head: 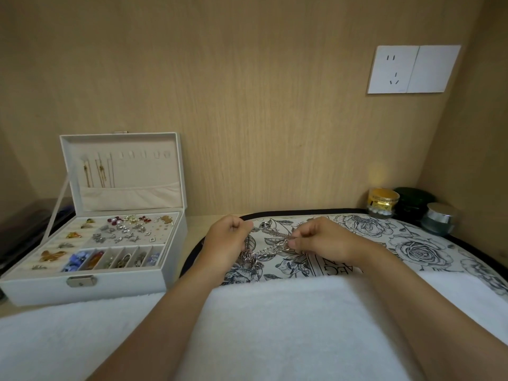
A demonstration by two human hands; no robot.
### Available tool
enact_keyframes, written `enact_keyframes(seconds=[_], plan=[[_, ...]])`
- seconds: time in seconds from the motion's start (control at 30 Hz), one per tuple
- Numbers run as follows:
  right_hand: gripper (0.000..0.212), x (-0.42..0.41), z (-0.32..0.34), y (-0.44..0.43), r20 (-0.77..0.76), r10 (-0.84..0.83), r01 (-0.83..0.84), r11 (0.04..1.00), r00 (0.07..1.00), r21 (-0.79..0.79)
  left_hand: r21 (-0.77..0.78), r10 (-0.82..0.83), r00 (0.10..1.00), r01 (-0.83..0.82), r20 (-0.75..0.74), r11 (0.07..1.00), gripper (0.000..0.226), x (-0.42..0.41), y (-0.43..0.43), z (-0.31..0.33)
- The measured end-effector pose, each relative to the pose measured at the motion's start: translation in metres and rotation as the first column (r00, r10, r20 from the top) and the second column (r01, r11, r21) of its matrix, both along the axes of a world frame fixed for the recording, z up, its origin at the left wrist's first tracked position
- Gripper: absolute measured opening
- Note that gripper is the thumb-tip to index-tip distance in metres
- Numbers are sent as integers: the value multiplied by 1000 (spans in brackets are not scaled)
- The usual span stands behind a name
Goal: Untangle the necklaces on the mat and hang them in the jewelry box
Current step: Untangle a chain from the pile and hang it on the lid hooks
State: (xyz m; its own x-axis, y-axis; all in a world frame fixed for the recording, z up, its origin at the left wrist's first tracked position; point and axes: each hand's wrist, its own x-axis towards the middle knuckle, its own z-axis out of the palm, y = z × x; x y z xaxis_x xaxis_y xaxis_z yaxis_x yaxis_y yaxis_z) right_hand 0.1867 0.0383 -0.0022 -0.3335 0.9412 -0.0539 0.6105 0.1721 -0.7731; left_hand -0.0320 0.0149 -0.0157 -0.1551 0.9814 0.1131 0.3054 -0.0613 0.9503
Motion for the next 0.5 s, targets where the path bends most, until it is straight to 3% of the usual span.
enact_keyframes(seconds=[0.2,0.27,0.33,0.4,0.5], plan=[[28,4,4,-3,57,13,-10,998,998,-66,-8,-54,997,53,-54,999,19,0,4,-8],[19,8,2,0,80,11,-8,999,997,-40,12,-55,981,59,-186,998,14,-3,6,-11],[7,10,-1,2,125,19,-20,1000,992,3,47,-47,923,71,-383,996,8,-7,6,-14],[8,10,-2,3,137,5,-11,999,991,41,88,-53,839,119,-541,989,17,-10,3,-16],[16,8,-1,2,119,1,-7,998,993,57,293,84,657,214,-749,932,20,-7,2,-15]])
